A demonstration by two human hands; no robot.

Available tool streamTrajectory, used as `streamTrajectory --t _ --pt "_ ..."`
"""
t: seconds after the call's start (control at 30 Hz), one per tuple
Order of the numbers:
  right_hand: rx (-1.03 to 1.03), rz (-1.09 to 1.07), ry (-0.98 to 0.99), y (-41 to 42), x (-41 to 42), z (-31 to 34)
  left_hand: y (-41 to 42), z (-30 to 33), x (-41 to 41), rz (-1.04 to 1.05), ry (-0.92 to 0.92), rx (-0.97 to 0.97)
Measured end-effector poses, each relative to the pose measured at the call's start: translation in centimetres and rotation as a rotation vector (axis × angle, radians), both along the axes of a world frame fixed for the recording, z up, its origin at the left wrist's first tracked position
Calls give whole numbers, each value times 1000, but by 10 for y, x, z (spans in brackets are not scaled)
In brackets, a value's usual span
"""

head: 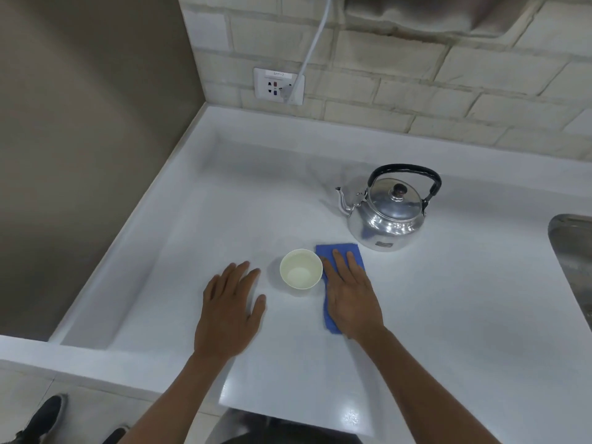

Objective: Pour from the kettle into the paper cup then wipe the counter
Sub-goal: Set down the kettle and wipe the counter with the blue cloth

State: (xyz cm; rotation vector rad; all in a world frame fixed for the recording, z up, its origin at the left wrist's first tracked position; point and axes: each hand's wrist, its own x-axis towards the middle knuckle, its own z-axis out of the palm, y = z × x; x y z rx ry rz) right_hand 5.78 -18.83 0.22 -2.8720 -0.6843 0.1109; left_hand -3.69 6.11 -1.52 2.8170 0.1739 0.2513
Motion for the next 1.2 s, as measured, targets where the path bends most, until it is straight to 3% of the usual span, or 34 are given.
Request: streamTrajectory --t 0.1,0.5,0.83,1.2 --pt "-97 120 1 14 38 -1 -1 4 -1 7 -6 -5" --pt "18 233 -54 -3 39 -10 0 -3 0 6 -22 -9" --pt "-6 345 -90 35 108 7 2 -10 2 6 -33 -32" --pt "8 329 -95 64 144 -4 3 -11 1 12 13 -41"
